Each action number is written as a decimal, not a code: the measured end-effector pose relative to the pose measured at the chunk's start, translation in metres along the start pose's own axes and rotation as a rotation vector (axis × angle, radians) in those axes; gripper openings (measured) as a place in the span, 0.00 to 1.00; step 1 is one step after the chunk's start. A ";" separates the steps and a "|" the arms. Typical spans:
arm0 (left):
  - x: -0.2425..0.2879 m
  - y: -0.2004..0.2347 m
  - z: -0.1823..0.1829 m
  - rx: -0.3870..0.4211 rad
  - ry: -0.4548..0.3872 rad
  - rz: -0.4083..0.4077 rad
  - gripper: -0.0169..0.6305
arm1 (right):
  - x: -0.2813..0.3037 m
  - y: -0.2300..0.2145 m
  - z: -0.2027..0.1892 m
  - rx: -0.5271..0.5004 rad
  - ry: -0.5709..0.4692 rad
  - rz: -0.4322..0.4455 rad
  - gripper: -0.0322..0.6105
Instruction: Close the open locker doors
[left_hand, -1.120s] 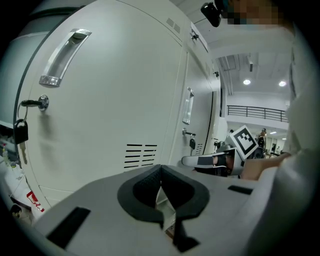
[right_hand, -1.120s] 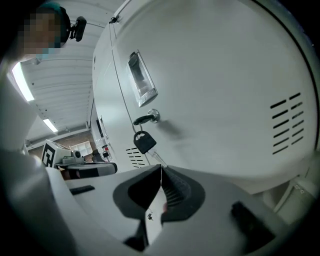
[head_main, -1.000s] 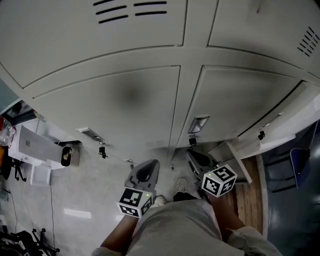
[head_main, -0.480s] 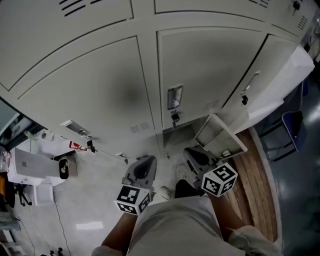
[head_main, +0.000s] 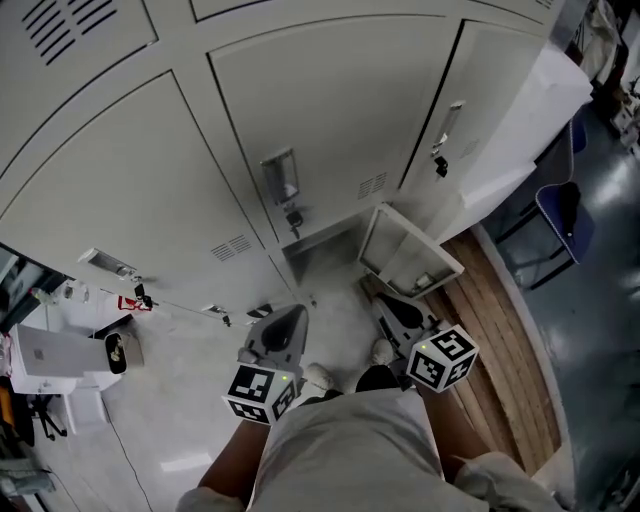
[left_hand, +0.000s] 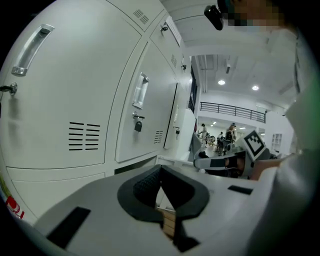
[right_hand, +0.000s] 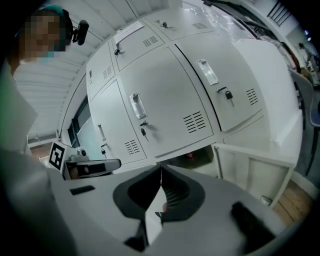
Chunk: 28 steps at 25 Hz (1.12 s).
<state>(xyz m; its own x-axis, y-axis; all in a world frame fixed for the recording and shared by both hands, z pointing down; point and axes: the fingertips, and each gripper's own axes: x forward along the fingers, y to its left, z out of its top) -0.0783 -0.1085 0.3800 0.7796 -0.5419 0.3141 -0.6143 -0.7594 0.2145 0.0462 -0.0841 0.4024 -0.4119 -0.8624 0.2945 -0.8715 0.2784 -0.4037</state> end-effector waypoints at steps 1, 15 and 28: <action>0.003 -0.004 -0.001 0.003 0.003 -0.001 0.05 | -0.004 -0.004 0.001 0.000 0.000 -0.002 0.09; 0.092 -0.094 0.003 -0.036 0.015 -0.011 0.05 | -0.081 -0.123 0.029 -0.013 0.025 -0.051 0.09; 0.158 -0.153 -0.008 -0.051 0.018 0.050 0.05 | -0.132 -0.223 0.032 -0.011 0.069 -0.056 0.09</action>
<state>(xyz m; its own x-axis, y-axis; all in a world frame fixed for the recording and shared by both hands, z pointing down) 0.1382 -0.0750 0.4041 0.7458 -0.5717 0.3419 -0.6581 -0.7121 0.2447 0.3033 -0.0456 0.4262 -0.3793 -0.8456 0.3757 -0.8965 0.2354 -0.3754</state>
